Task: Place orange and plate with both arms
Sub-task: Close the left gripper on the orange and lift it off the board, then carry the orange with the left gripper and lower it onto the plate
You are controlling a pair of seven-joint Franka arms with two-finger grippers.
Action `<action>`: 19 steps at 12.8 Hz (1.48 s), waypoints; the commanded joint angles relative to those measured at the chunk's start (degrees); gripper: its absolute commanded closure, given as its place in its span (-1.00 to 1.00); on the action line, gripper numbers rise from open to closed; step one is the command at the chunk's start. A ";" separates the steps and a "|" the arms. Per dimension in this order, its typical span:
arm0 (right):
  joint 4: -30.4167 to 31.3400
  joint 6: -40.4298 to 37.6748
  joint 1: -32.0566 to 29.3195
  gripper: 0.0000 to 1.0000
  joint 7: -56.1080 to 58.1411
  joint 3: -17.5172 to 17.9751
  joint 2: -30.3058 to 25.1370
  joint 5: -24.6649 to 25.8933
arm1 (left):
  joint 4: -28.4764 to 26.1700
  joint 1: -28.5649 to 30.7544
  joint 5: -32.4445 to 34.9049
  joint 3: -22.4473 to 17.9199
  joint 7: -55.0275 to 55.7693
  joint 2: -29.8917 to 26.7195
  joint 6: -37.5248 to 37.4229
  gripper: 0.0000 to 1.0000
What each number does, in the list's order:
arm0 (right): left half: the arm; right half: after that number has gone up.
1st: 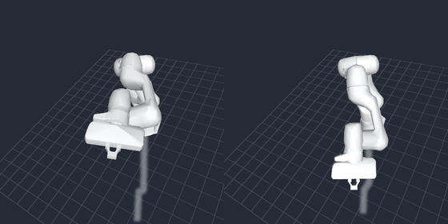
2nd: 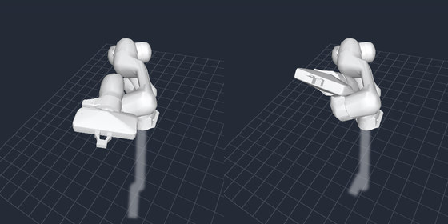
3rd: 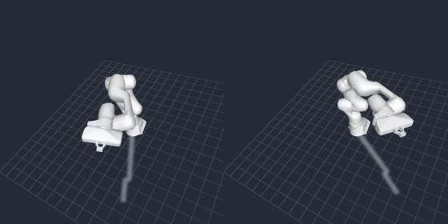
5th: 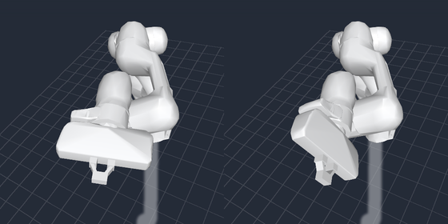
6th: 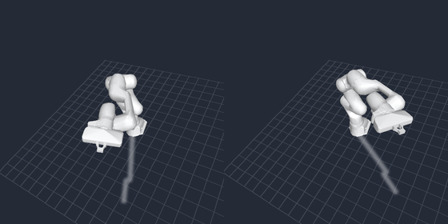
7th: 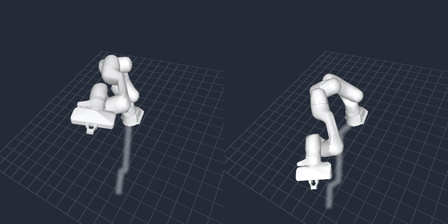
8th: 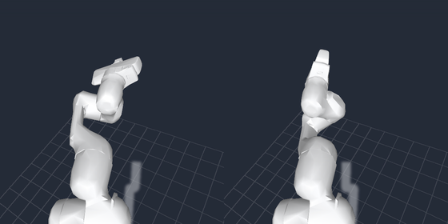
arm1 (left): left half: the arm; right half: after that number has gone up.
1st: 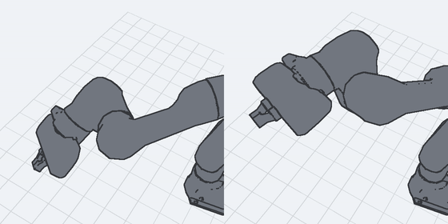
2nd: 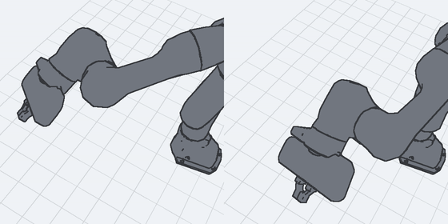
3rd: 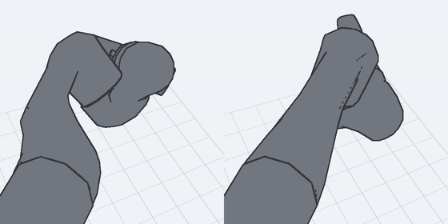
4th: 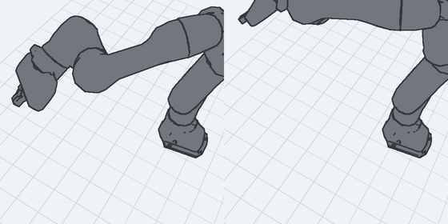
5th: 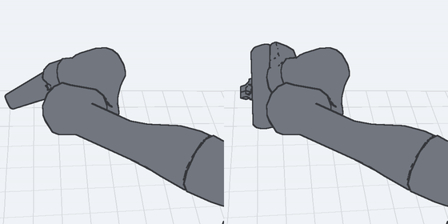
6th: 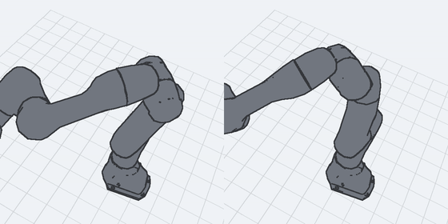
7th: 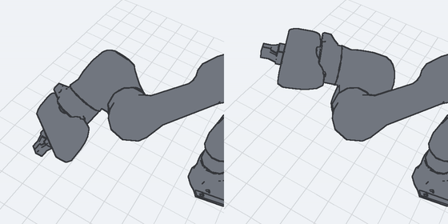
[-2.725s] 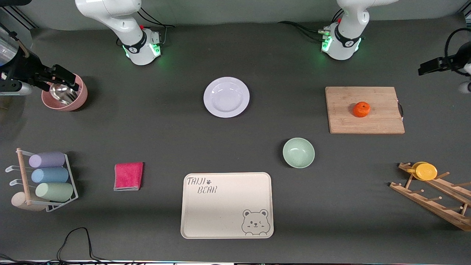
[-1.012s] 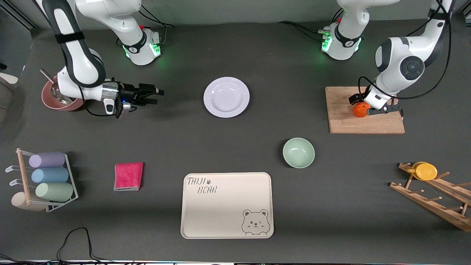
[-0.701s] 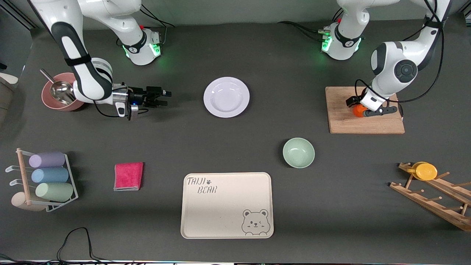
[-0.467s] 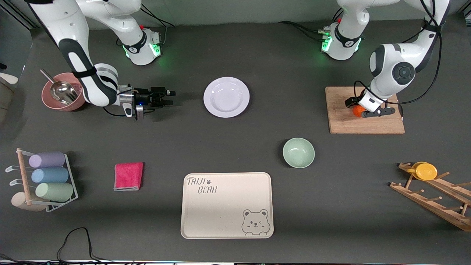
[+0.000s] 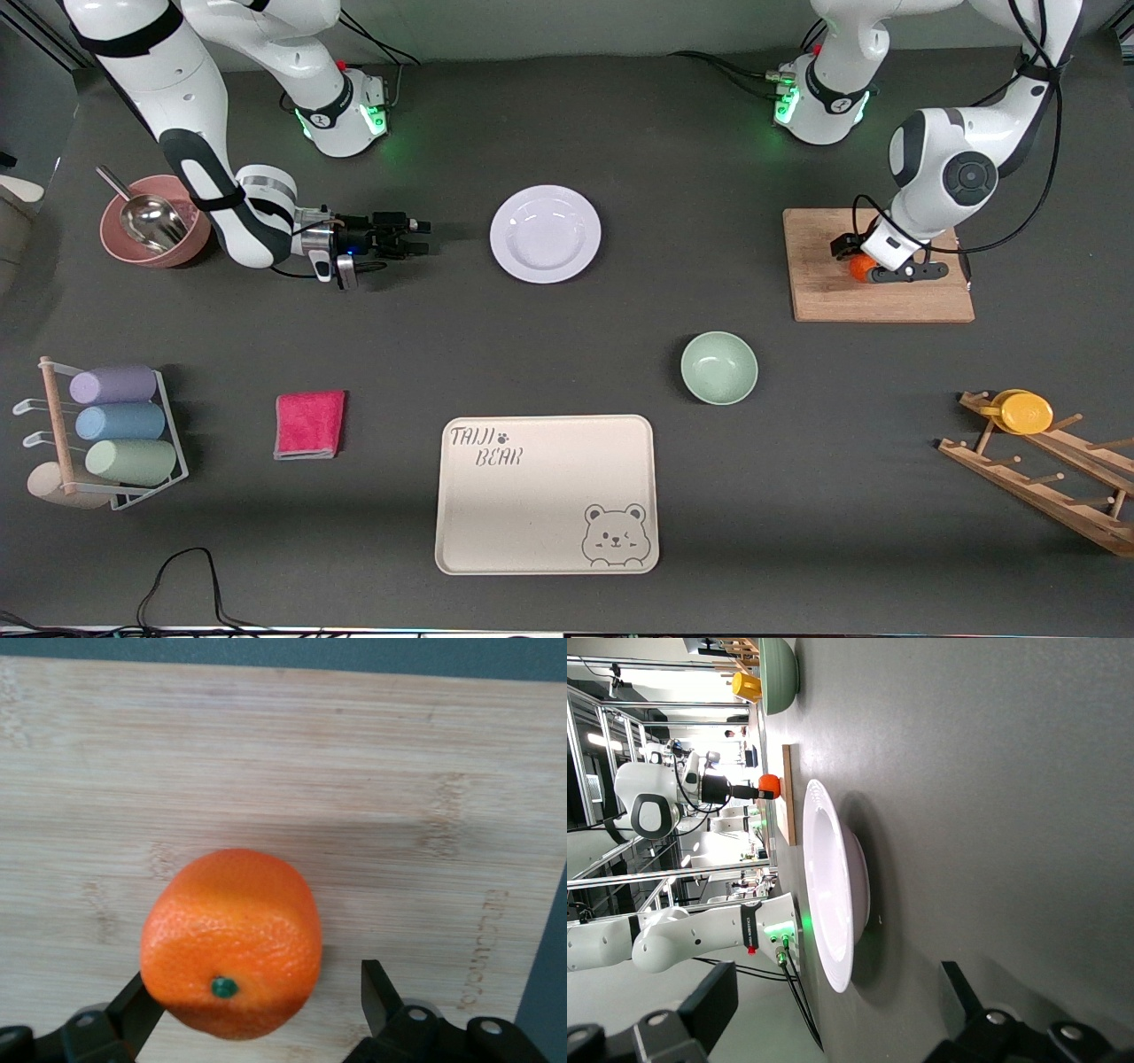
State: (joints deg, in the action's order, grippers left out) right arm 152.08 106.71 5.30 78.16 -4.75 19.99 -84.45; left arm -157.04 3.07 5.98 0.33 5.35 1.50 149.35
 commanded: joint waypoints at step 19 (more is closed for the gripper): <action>-0.56 -0.80 -0.12 0.11 1.82 -0.44 2.87 -1.33 | 41.52 -0.69 -5.70 6.60 2.98 -12.59 -59.33 1.00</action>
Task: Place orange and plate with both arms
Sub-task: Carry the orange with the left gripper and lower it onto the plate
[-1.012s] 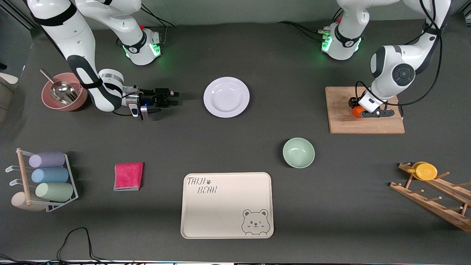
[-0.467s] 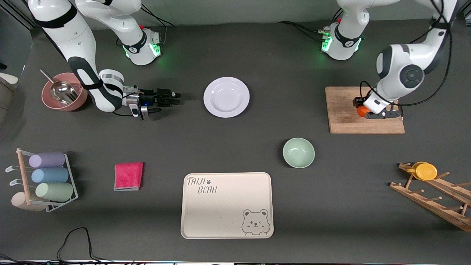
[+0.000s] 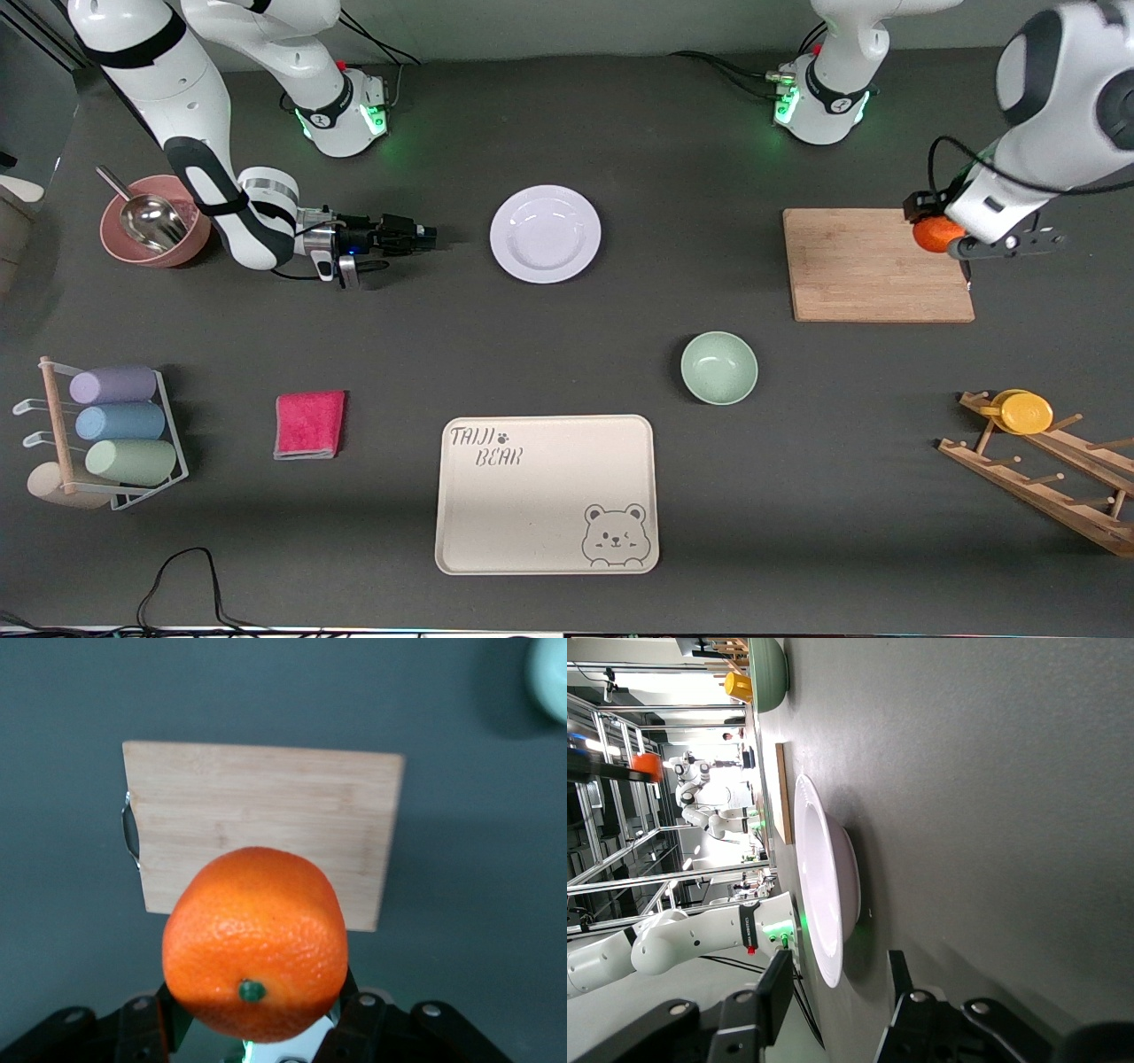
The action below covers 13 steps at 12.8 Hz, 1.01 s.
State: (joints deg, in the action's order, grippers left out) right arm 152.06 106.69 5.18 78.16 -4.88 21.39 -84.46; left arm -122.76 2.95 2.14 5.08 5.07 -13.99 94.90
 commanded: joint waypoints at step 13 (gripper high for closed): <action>-1.06 -0.70 -0.08 0.11 4.63 -0.39 4.37 -1.41 | 16.93 -14.18 -6.29 32.54 62.49 30.04 21.80 1.00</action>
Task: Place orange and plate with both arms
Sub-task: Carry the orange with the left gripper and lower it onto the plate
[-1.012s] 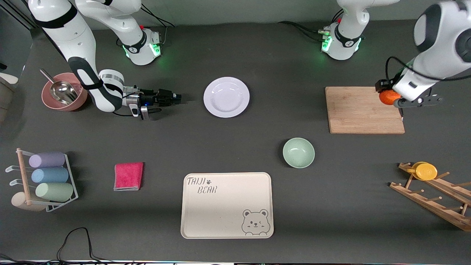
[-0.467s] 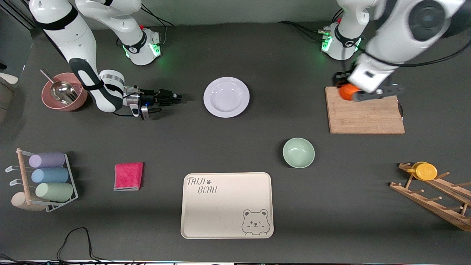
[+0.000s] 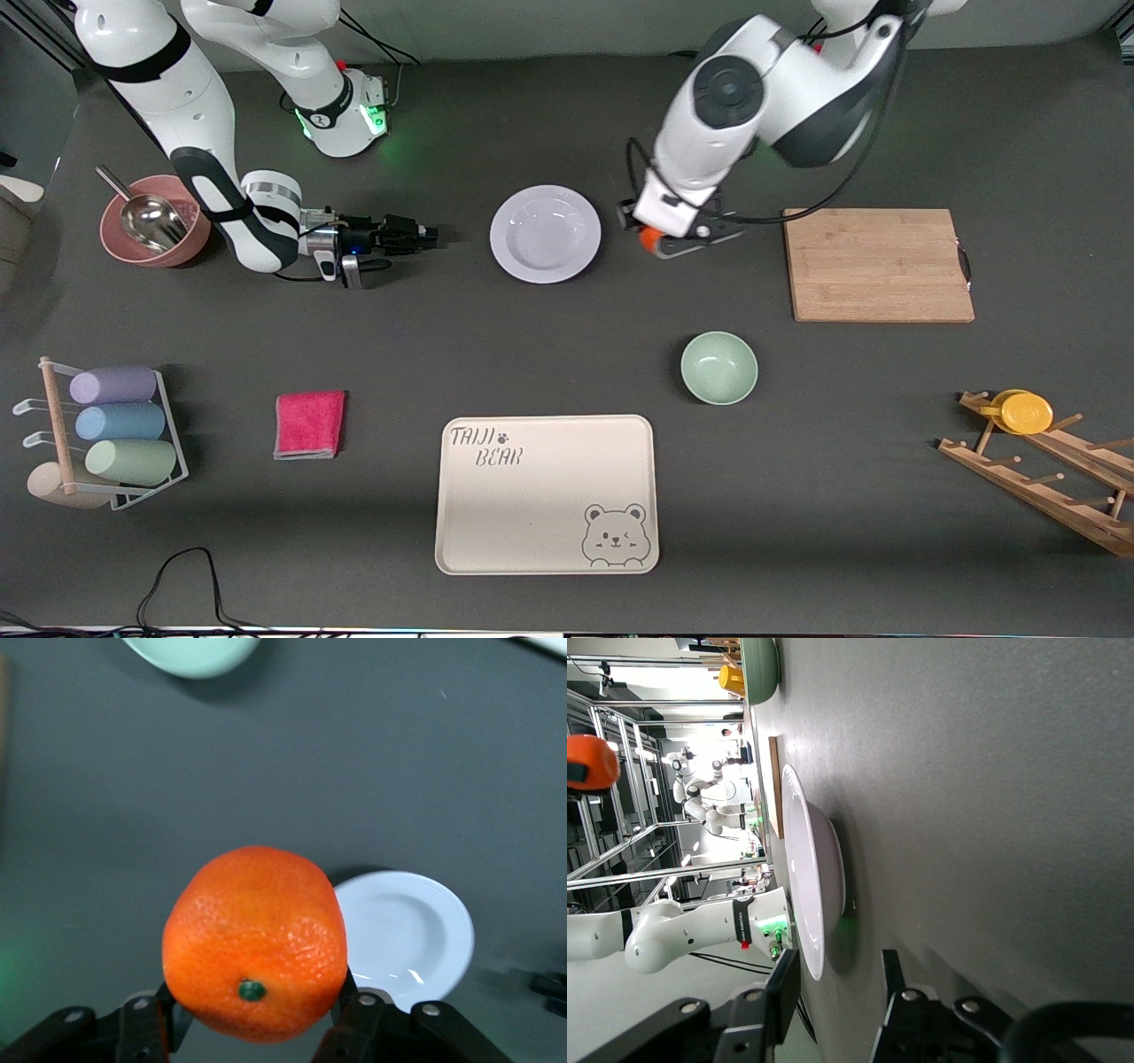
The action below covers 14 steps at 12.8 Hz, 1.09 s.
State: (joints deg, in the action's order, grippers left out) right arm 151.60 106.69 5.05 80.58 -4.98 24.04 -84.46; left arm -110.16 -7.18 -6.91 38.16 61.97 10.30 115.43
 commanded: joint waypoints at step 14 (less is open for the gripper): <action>-0.69 -0.70 0.05 0.11 4.22 -0.21 1.71 -1.40 | 5.66 -29.63 15.18 -10.64 21.70 25.99 22.28 1.00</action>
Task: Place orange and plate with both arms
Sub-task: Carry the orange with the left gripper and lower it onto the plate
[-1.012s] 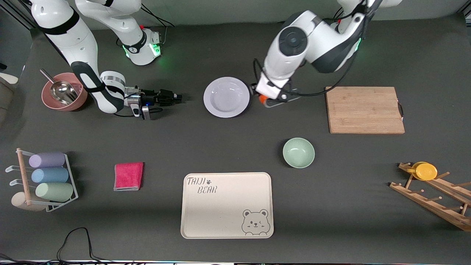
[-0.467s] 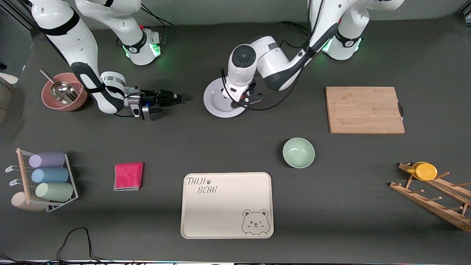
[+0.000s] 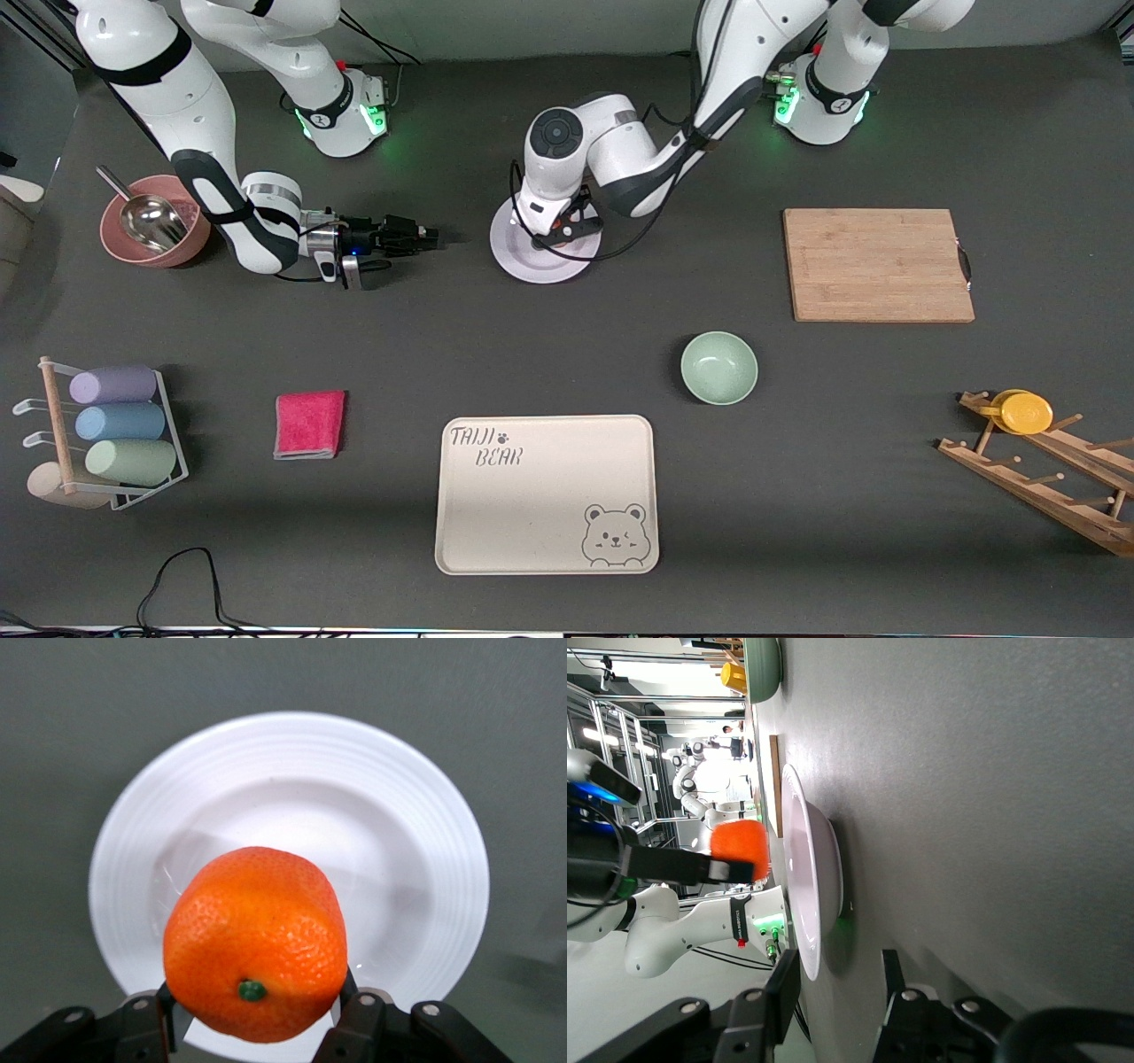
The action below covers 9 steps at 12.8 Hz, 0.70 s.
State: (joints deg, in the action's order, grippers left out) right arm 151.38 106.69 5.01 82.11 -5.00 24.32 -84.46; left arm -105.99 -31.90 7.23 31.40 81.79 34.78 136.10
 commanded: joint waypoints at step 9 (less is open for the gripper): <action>-0.47 -0.69 -0.01 0.11 3.41 -0.19 1.52 -1.49 | 2.10 -6.68 1.03 -4.94 1.97 3.80 3.55 -1.00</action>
State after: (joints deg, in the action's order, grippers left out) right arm 151.37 106.69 5.01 83.41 -5.00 24.35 -84.46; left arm -105.21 -37.40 7.26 27.27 82.19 38.25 140.00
